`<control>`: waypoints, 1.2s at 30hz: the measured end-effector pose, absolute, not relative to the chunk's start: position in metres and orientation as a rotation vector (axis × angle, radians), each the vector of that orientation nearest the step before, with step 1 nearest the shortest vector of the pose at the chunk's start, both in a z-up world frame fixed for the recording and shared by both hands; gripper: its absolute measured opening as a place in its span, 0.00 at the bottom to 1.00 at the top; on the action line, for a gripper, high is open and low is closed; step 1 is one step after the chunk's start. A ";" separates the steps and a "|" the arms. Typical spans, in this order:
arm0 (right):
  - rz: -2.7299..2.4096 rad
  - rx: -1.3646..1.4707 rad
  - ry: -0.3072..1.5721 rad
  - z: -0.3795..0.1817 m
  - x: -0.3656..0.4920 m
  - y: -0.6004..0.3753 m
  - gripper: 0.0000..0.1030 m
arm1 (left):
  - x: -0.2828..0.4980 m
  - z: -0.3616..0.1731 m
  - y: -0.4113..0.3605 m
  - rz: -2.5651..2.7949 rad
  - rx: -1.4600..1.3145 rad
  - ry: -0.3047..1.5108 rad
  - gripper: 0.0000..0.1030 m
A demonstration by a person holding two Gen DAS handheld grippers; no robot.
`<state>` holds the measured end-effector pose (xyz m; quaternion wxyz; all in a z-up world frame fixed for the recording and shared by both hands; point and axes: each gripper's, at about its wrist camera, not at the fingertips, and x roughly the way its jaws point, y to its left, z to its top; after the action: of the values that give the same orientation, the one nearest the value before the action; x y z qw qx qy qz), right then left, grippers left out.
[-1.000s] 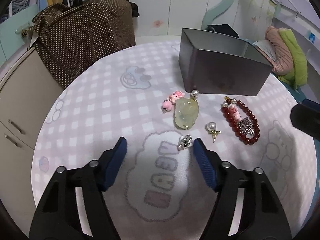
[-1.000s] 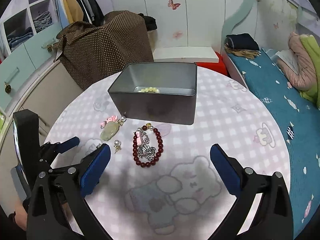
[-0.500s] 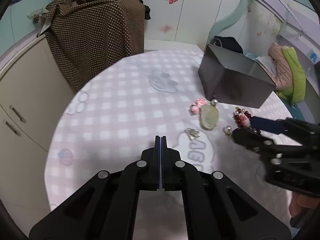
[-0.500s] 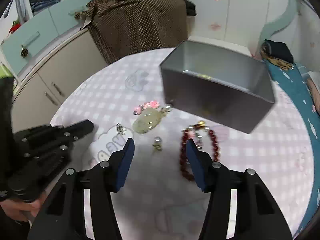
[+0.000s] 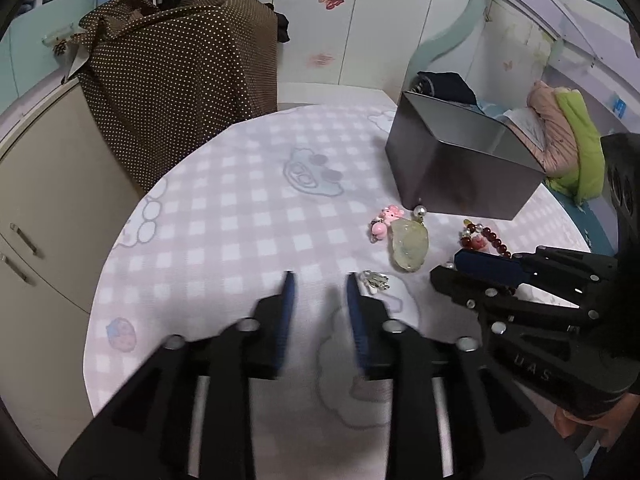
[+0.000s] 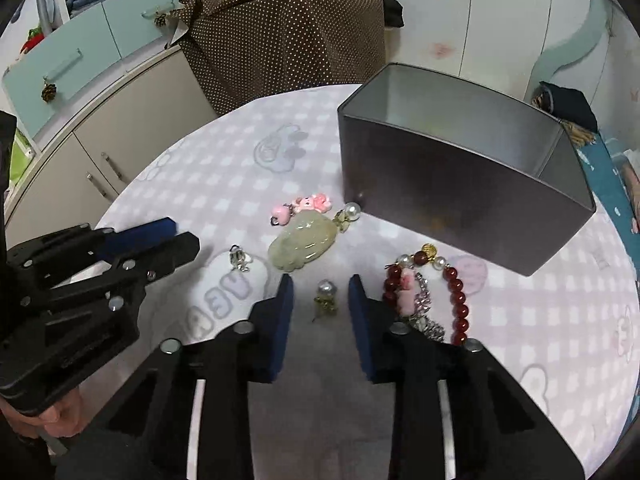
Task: Organize jewelry
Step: 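Grasp the silver charm with the left tool while the right tool grasps the pearl earring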
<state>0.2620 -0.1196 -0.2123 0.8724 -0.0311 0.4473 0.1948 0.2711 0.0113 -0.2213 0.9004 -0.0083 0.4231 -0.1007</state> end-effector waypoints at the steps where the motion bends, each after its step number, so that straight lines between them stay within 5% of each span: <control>1: 0.404 -0.080 0.929 -0.214 0.261 -0.120 0.12 | 0.271 -0.221 0.010 -0.210 -0.014 0.874 0.39; 16: 0.412 -0.004 0.904 -0.210 0.252 -0.140 0.09 | 0.285 -0.234 -0.015 -0.269 0.003 0.905 0.42; 18: 0.418 0.008 0.902 -0.208 0.251 -0.142 0.09 | 0.286 -0.234 -0.017 -0.276 0.011 0.903 0.30; 19: 0.422 0.013 0.902 -0.208 0.250 -0.143 0.09 | 0.287 -0.235 -0.017 -0.283 0.004 0.908 0.14; 36: 0.483 0.089 0.802 -0.152 0.244 -0.158 0.09 | 0.269 -0.178 0.005 -0.320 -0.059 0.798 0.14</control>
<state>0.2439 -0.1580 -0.1518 0.8915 0.0427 0.3862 0.2329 0.2693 0.0047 -0.1776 0.9085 -0.0288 0.3868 -0.1552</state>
